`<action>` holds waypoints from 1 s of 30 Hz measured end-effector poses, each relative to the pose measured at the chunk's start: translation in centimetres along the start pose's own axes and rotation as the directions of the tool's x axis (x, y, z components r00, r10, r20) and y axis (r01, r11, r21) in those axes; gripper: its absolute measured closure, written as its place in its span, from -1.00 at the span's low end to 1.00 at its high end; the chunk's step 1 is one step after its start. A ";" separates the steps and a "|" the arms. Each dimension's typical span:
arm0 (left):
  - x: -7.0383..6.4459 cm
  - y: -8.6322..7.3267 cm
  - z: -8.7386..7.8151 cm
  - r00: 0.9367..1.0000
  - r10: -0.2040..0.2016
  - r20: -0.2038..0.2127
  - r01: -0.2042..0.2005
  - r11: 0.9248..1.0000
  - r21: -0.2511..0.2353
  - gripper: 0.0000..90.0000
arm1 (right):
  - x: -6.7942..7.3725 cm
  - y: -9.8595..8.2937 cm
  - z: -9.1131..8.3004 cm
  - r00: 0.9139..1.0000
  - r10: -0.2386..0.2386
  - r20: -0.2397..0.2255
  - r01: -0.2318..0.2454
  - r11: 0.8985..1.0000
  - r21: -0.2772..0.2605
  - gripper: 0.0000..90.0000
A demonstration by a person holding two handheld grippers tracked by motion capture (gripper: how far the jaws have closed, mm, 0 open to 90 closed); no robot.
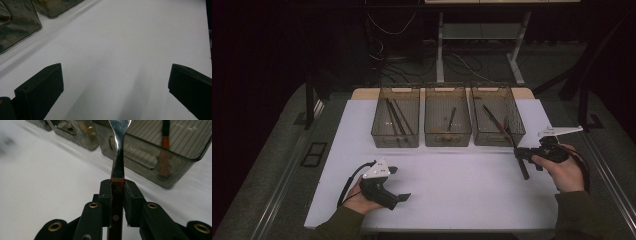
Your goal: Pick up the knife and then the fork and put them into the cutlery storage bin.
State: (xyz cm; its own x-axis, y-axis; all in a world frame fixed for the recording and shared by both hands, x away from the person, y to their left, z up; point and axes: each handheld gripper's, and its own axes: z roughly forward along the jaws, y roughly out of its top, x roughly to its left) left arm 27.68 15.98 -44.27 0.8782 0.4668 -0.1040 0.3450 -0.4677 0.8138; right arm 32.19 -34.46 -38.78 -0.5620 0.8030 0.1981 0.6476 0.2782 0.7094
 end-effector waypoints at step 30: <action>-0.1 0.0 0.1 1.000 -0.014 -0.001 0.014 1.000 -0.013 -1.00 | -1.4 5.4 -0.7 0.996 0.025 0.086 -0.007 0.979 -0.202 0.73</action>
State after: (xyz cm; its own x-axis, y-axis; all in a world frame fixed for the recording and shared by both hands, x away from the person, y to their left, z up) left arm 27.65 15.88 -44.32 0.8731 0.4739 -0.1146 0.3526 -0.4514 0.8197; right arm 36.11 -34.46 -34.71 -0.4992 0.8522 0.1568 0.5343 0.1602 0.8299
